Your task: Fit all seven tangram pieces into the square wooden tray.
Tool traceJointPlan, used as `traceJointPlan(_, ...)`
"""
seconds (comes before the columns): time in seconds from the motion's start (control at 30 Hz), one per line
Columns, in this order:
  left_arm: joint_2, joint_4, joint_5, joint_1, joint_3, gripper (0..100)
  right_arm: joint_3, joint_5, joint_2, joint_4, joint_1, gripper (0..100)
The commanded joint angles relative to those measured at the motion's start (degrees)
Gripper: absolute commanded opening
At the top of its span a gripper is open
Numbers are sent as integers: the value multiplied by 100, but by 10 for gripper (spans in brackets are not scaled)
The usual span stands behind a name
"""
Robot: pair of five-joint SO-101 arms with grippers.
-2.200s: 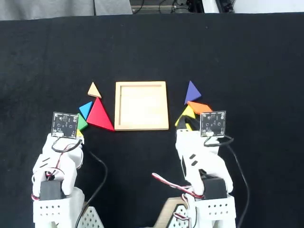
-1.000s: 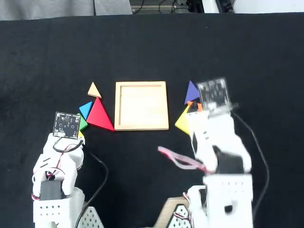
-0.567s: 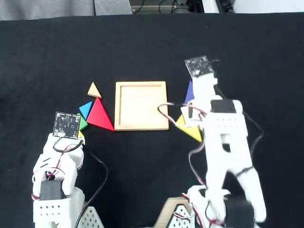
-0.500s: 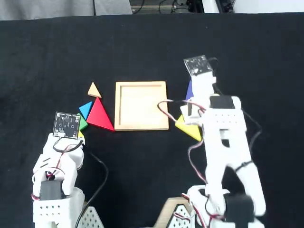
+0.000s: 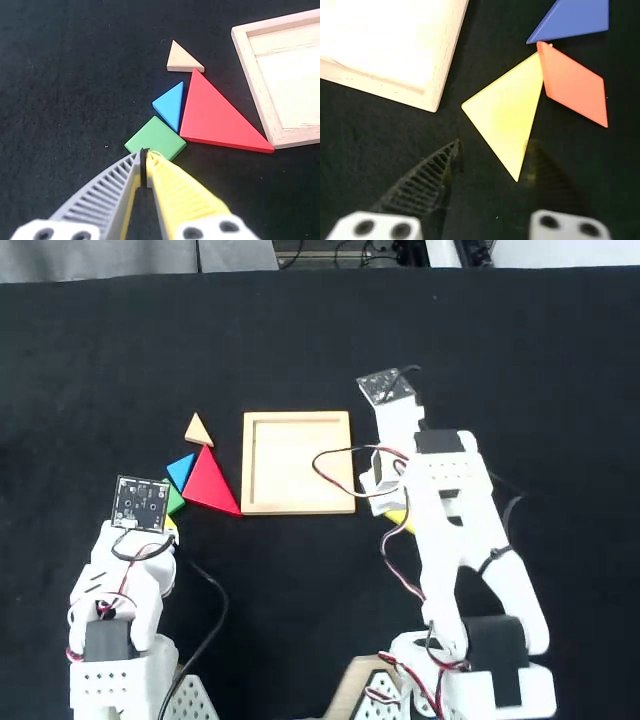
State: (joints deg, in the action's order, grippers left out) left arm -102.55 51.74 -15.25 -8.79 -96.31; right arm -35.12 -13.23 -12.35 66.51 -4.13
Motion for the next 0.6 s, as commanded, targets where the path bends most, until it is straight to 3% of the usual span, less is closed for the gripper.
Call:
traceJointPlan(0.0, 0, 18, -44, 57, -119, 30, 189, 9, 224, -413, -79, 302)
traceJointPlan(0.4, 0, 18, -44, 57, -119, 30, 295, 35, 1007, -651, -141, 303)
traceJointPlan(0.57, 0, 18, -44, 66, -119, 30, 295, 378, 1015, -774, -369, 304)
